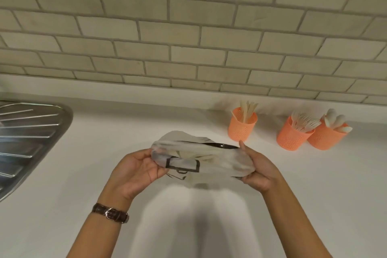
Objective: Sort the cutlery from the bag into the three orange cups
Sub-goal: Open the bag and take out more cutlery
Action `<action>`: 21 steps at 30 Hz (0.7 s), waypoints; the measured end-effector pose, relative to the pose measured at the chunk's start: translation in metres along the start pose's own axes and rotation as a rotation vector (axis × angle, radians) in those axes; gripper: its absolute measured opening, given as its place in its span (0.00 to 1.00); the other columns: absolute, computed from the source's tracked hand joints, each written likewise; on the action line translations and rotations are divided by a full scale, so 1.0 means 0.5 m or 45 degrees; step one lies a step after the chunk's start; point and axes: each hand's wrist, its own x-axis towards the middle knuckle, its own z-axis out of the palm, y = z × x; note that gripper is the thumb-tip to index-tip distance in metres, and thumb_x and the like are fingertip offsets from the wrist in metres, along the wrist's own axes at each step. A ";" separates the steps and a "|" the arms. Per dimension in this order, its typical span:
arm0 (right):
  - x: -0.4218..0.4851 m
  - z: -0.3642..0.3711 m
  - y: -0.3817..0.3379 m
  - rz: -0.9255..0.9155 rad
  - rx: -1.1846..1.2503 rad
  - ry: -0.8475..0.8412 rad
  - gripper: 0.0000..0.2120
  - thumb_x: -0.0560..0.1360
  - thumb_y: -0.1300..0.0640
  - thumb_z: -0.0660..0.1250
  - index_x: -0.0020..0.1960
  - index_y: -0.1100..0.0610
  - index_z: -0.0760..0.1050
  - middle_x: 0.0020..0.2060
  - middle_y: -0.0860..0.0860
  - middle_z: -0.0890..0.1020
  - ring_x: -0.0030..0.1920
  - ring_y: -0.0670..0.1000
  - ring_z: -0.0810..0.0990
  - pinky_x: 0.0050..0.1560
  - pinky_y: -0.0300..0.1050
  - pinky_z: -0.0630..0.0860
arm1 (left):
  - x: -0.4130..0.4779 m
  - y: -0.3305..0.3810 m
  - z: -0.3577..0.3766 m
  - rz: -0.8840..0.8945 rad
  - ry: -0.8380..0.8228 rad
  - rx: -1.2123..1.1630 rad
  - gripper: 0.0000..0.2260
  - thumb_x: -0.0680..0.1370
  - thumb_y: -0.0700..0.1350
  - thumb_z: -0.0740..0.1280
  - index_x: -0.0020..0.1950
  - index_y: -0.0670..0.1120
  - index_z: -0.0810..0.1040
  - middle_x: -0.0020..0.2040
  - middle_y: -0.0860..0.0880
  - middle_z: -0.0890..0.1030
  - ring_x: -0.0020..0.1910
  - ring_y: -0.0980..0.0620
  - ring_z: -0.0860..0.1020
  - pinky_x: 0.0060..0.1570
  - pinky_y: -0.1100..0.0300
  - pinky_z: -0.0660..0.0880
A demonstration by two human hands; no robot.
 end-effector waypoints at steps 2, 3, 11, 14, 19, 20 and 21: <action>0.007 0.005 0.014 -0.084 -0.297 0.085 0.21 0.69 0.45 0.70 0.53 0.61 0.82 0.51 0.58 0.84 0.47 0.54 0.84 0.46 0.48 0.81 | 0.008 -0.002 -0.009 0.026 -0.015 -0.073 0.24 0.56 0.30 0.74 0.52 0.32 0.79 0.38 0.45 0.79 0.42 0.49 0.80 0.44 0.40 0.78; 0.008 0.008 0.019 -0.184 -0.463 0.127 0.22 0.65 0.45 0.74 0.53 0.58 0.81 0.49 0.56 0.84 0.44 0.52 0.84 0.43 0.45 0.81 | 0.008 -0.003 -0.006 0.038 -0.010 -0.065 0.20 0.58 0.32 0.73 0.49 0.33 0.80 0.32 0.47 0.74 0.34 0.51 0.76 0.42 0.42 0.79; 0.019 -0.015 0.048 -1.114 -1.715 0.733 0.05 0.69 0.61 0.74 0.40 0.54 0.80 0.40 0.47 0.78 0.40 0.48 0.77 0.39 0.30 0.69 | -0.010 -0.016 0.018 0.287 0.182 0.769 0.22 0.69 0.39 0.70 0.63 0.39 0.74 0.57 0.39 0.81 0.54 0.41 0.80 0.47 0.52 0.81; 0.024 -0.009 0.054 -0.999 -1.649 0.809 0.06 0.74 0.62 0.69 0.40 0.56 0.82 0.35 0.47 0.80 0.37 0.50 0.77 0.38 0.37 0.70 | -0.011 -0.023 0.017 0.373 0.351 0.934 0.21 0.68 0.34 0.72 0.59 0.44 0.73 0.52 0.43 0.82 0.47 0.46 0.82 0.41 0.57 0.80; 0.010 0.018 0.014 -0.346 -0.330 0.377 0.06 0.77 0.64 0.62 0.48 0.63 0.78 0.38 0.58 0.84 0.36 0.54 0.84 0.33 0.42 0.81 | -0.025 -0.009 -0.021 0.531 0.653 1.329 0.17 0.73 0.35 0.69 0.53 0.55 0.73 0.49 0.44 0.79 0.48 0.46 0.79 0.52 0.54 0.76; 0.004 0.024 0.005 -0.192 -0.063 0.246 0.06 0.73 0.67 0.66 0.49 0.66 0.78 0.40 0.60 0.84 0.37 0.55 0.85 0.34 0.46 0.82 | -0.031 -0.006 -0.033 0.518 0.679 1.354 0.15 0.73 0.36 0.69 0.53 0.54 0.74 0.49 0.43 0.79 0.47 0.47 0.79 0.52 0.54 0.76; 0.001 0.027 0.000 -0.101 0.072 0.131 0.13 0.66 0.69 0.73 0.50 0.68 0.79 0.42 0.62 0.84 0.38 0.56 0.85 0.35 0.49 0.83 | -0.037 -0.005 -0.042 0.480 0.689 1.328 0.13 0.74 0.38 0.69 0.53 0.52 0.75 0.48 0.43 0.79 0.45 0.48 0.80 0.49 0.56 0.76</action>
